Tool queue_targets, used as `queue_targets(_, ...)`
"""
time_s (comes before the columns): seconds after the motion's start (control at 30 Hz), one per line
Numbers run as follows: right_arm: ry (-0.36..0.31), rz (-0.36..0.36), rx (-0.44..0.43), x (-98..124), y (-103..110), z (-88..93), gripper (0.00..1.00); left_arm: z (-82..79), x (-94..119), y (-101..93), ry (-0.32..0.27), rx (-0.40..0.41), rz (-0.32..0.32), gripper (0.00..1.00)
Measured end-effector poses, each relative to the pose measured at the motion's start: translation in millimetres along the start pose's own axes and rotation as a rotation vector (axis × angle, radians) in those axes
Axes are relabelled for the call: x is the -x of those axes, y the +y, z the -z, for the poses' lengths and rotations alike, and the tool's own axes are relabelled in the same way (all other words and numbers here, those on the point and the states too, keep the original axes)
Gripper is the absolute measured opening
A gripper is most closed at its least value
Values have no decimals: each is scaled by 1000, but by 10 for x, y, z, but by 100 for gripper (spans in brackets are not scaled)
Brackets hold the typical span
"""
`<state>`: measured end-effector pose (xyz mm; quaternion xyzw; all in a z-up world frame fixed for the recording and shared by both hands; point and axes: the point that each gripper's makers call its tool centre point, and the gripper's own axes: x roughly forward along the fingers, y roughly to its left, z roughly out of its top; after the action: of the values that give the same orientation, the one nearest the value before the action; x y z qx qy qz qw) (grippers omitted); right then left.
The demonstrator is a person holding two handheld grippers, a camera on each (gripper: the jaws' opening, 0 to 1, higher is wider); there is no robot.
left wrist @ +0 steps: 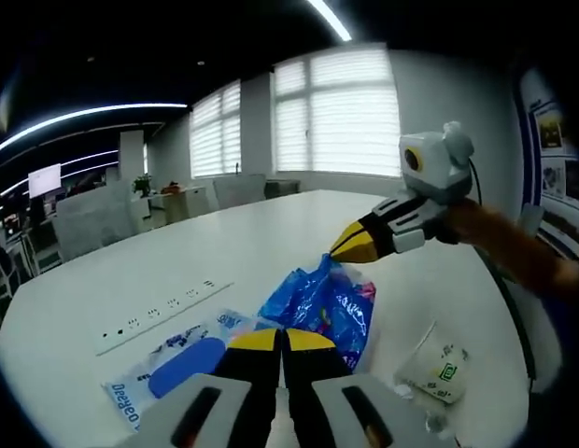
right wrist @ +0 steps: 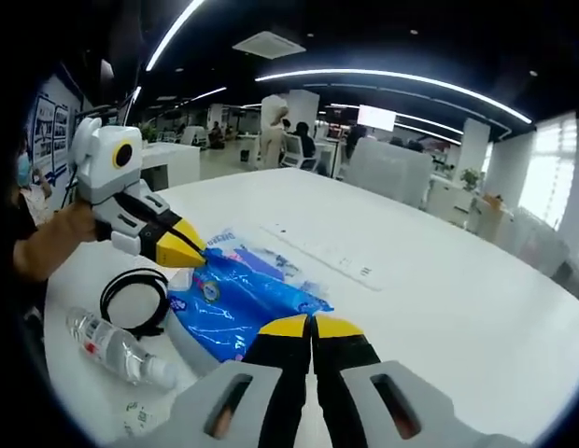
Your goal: Arrange the tabletop items into an orderly group along one side of the table until the central work area is clear of visible clutter.
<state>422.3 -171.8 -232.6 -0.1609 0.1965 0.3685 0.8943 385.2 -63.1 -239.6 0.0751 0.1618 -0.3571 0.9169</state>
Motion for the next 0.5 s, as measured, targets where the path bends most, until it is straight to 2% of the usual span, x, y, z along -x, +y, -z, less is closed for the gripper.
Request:
queue_targets(0.3,-9,11,4,-9,-54,-42,0,-58,-45,1,-4,-7,4,0)
queue_targets(0.5,-22,29,2,-21,-181,-76,0,-142,-134,6,-11,-20,14,0)
